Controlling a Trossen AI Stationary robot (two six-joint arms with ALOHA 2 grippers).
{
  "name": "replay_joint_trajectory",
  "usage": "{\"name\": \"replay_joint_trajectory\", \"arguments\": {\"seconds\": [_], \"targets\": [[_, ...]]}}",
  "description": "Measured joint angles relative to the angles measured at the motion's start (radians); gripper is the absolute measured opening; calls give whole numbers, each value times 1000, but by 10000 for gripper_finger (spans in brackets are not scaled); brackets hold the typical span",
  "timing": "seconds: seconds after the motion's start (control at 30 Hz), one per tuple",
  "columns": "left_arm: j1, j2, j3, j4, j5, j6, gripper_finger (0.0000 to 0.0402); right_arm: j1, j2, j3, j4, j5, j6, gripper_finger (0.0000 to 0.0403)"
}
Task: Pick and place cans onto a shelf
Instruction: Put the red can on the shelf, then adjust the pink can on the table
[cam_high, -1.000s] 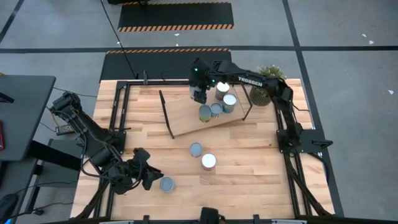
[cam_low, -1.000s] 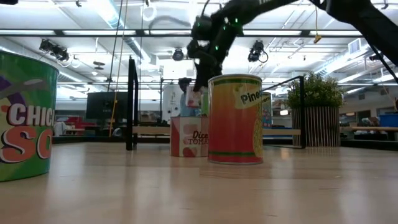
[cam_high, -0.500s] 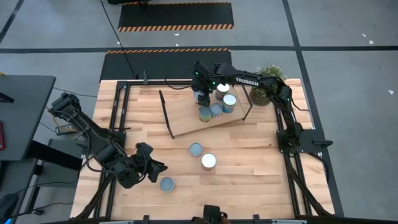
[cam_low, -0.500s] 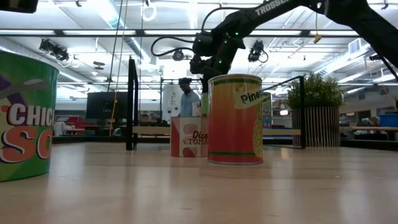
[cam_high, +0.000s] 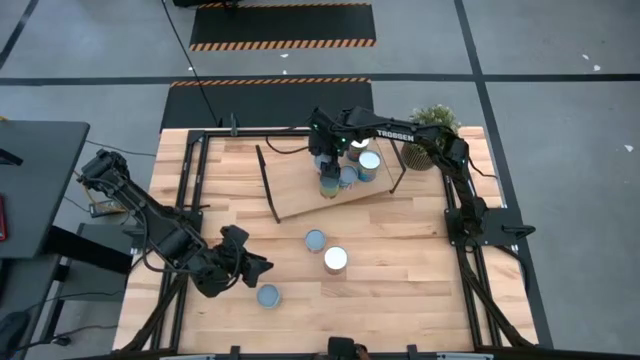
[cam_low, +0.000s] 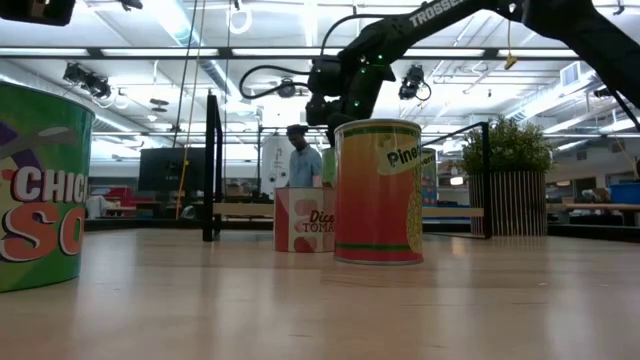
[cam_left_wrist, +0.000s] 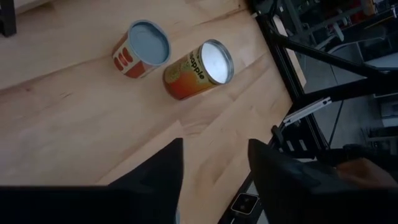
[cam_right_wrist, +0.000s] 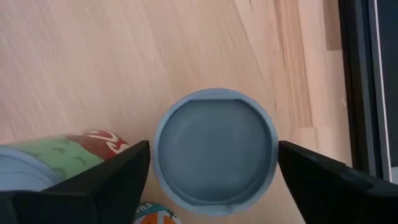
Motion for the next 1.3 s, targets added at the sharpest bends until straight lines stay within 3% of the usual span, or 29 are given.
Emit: {"name": "replay_joint_trajectory", "arguments": {"seconds": [0.27,0.83,1.13,1.3], "targets": [[0,0,0,0,32,1,234,5,-17,0,-18,6,10,373],[0,0,0,-10,52,61,199,40,-21,198,-81,57,63,368],[0,0,0,-11,51,63,199,160,-18,194,-43,157,7,368],[0,0,0,-17,50,64,199,195,-16,125,28,194,-31,368]]}}
